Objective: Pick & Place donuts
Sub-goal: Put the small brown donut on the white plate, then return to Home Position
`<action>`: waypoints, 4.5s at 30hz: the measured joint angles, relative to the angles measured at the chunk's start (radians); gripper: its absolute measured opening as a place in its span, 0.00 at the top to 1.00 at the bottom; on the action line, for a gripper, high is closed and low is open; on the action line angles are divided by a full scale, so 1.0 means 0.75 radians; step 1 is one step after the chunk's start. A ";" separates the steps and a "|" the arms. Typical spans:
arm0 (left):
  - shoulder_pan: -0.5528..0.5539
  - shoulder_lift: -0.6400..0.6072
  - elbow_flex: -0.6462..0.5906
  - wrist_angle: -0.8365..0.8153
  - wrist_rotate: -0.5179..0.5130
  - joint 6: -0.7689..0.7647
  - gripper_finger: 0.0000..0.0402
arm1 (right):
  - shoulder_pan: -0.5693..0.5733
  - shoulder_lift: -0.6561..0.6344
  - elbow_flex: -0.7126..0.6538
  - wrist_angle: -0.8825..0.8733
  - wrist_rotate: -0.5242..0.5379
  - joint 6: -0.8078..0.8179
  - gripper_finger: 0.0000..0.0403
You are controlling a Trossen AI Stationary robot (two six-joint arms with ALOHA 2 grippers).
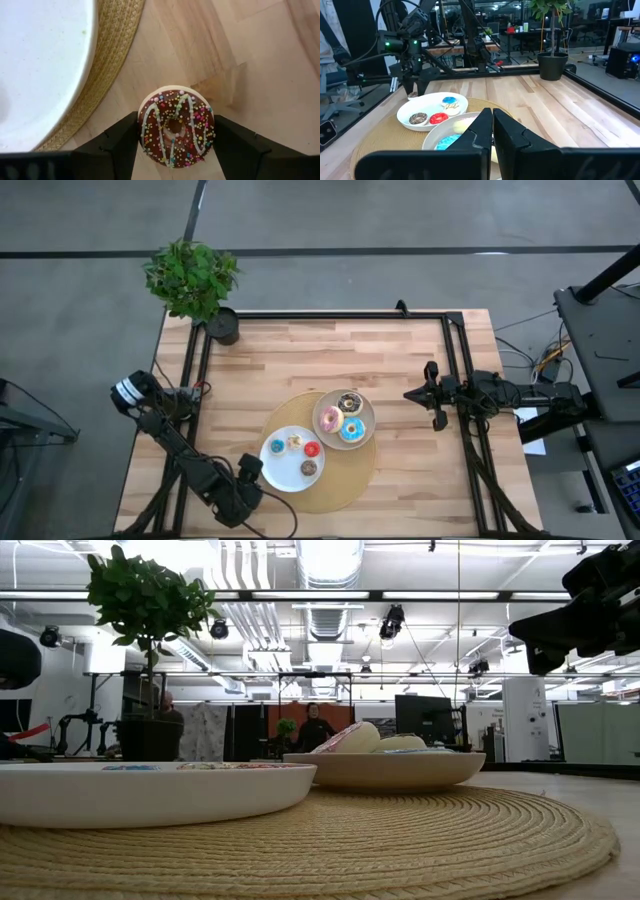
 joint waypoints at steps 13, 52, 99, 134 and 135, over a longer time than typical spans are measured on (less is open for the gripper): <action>0.007 -0.028 0.053 -0.101 0.006 0.011 0.48 | 0.000 0.000 0.000 0.000 0.000 0.000 0.98; 0.491 -0.032 0.245 -0.177 0.107 0.245 0.48 | 0.001 0.000 0.000 0.000 0.000 -0.004 0.98; 0.521 0.037 0.077 0.101 0.119 0.217 0.41 | 0.000 0.000 0.000 -0.001 0.000 0.000 0.98; 0.486 -0.171 0.445 -0.141 0.122 0.197 0.36 | 0.000 -0.001 0.000 -0.001 0.001 0.000 0.98; 0.489 -0.173 0.459 -0.139 0.122 0.203 0.38 | 0.000 -0.001 0.000 0.000 0.001 -0.001 0.98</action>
